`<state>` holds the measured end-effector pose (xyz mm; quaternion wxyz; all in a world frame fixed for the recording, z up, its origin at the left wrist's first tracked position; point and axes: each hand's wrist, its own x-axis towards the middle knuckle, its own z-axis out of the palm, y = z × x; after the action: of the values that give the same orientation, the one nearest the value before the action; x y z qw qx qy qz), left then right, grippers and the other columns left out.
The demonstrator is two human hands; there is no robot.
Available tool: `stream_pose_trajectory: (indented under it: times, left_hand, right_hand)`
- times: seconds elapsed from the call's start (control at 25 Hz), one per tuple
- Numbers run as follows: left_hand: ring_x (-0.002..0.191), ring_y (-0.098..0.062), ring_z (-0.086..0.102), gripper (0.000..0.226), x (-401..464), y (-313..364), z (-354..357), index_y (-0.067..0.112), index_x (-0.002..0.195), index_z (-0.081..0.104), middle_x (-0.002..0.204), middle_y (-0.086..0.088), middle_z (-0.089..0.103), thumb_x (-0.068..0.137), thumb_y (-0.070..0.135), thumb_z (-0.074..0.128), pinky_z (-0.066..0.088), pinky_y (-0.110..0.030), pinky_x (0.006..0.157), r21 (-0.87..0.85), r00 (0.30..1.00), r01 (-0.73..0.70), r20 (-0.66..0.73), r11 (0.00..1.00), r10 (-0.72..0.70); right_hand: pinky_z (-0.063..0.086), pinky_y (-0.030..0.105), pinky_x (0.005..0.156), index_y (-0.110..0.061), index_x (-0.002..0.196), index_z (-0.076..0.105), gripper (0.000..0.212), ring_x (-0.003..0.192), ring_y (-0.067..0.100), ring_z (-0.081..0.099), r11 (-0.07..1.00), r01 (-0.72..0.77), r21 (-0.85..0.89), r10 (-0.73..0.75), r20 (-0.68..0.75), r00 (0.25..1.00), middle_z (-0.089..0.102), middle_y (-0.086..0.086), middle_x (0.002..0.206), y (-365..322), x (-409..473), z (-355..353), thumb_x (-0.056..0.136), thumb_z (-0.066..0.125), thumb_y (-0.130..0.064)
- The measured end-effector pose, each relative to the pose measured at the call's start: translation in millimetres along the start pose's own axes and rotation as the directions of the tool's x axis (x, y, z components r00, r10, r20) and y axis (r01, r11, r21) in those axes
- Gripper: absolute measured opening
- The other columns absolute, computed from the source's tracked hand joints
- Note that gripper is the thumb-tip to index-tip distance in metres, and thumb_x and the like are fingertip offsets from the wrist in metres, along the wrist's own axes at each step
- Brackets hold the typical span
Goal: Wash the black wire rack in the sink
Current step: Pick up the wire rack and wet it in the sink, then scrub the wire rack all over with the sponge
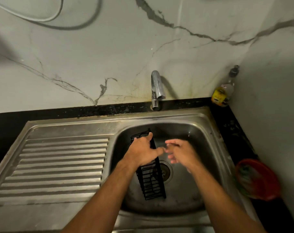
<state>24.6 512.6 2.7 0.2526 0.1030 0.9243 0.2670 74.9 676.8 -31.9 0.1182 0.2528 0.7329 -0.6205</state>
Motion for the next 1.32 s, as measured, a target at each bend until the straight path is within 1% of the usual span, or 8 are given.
stream_pose_trajectory:
  times: [0.12,0.24,0.36,0.44,0.72,0.92,1.04,1.32]
  left_hand:
    - [0.141,-0.027,0.038,0.123,-0.5,1.5,2.2,0.015,0.163,0.018,0.146,-0.007,0.048,0.066,0.069,0.073,0.039,-0.040,0.115,0.156,0.992,-0.096,0.100,0.983,0.081]
    - [0.131,-0.019,0.020,0.121,-13.8,-5.2,2.3,0.026,0.163,0.021,0.136,0.003,0.024,0.065,0.069,0.078,0.031,-0.030,0.111,0.250,0.978,-0.205,0.092,0.946,0.188]
    - [0.151,-0.036,-0.004,0.122,-25.7,-11.3,10.4,0.063,0.153,0.010,0.163,0.004,-0.006,0.049,0.087,0.069,0.013,-0.055,0.123,0.284,0.976,-0.167,0.182,0.944,0.118]
    - [0.155,-0.041,0.003,0.118,-33.7,-6.7,18.3,0.070,0.148,0.007,0.167,0.003,-0.023,0.051,0.080,0.073,0.028,-0.059,0.120,0.264,0.959,-0.181,0.261,0.947,0.110]
    - [0.148,-0.035,0.027,0.125,-34.1,27.7,28.1,0.036,0.162,0.005,0.170,-0.005,0.005,0.063,0.047,0.081,0.042,-0.049,0.109,0.430,0.976,-0.213,0.144,0.878,0.166]
    - [0.139,-0.029,0.037,0.127,-20.2,67.4,33.0,0.030,0.162,0.016,0.153,-0.005,0.030,0.054,0.048,0.082,0.048,-0.044,0.101,0.492,0.974,-0.208,0.179,0.846,0.136]
    - [0.140,-0.026,0.036,0.125,-16.8,90.9,41.6,0.030,0.161,0.021,0.153,-0.001,0.030,0.053,0.048,0.081,0.048,-0.044,0.102,0.533,0.969,-0.230,0.202,0.814,0.141]
    - [0.145,-0.029,0.031,0.125,-13.9,101.7,46.4,0.031,0.162,0.017,0.162,-0.004,0.020,0.057,0.045,0.082,0.047,-0.045,0.106,0.516,0.973,-0.221,0.179,0.828,0.147]
  right_hand:
    - [0.062,0.036,0.071,-0.020,0.114,0.068,0.028,0.085,0.025,0.071,0.986,-0.060,0.156,0.051,0.062,0.997,0.072,0.017,0.101,16.3,-25.9,17.8,0.101,0.052,-0.039]
    - [0.062,0.036,0.073,-0.018,0.117,0.067,0.025,0.088,0.025,0.072,0.986,-0.040,0.159,0.035,0.031,0.999,0.073,0.012,0.103,17.1,-48.6,24.3,0.101,0.056,-0.032]
    - [0.062,0.034,0.069,-0.017,0.119,0.068,0.022,0.088,0.020,0.072,0.990,0.000,0.143,0.011,-0.073,0.997,0.073,0.006,0.103,17.6,-66.0,20.7,0.100,0.058,-0.021]
    - [0.062,0.042,0.073,-0.013,0.114,0.071,0.021,0.087,0.025,0.073,0.993,0.019,0.120,-0.002,-0.139,0.990,0.075,0.012,0.098,20.7,-76.3,16.2,0.097,0.060,-0.018]
    - [0.059,0.034,0.086,-0.022,0.106,0.074,0.019,0.087,0.010,0.070,0.959,0.048,-0.279,-0.155,-0.376,0.914,0.074,-0.005,0.092,27.4,-103.7,-69.8,0.088,0.069,-0.023]
    - [0.051,0.033,0.090,-0.020,0.115,0.069,0.027,0.105,0.024,0.064,0.872,-0.186,-0.452,-0.123,-0.571,0.812,0.068,0.004,0.115,43.3,-101.3,-155.6,0.089,0.062,-0.018]
    - [0.050,0.035,0.093,-0.015,0.121,0.065,0.032,0.111,0.028,0.063,0.764,-0.319,-0.560,-0.061,-0.556,0.829,0.066,0.008,0.122,64.7,-84.8,-182.2,0.090,0.065,-0.025]
    - [0.055,0.034,0.089,-0.016,0.111,0.072,0.025,0.103,0.027,0.066,0.705,-0.277,-0.653,-0.122,-0.497,0.859,0.070,0.008,0.113,79.6,-63.4,-186.2,0.090,0.066,-0.028]
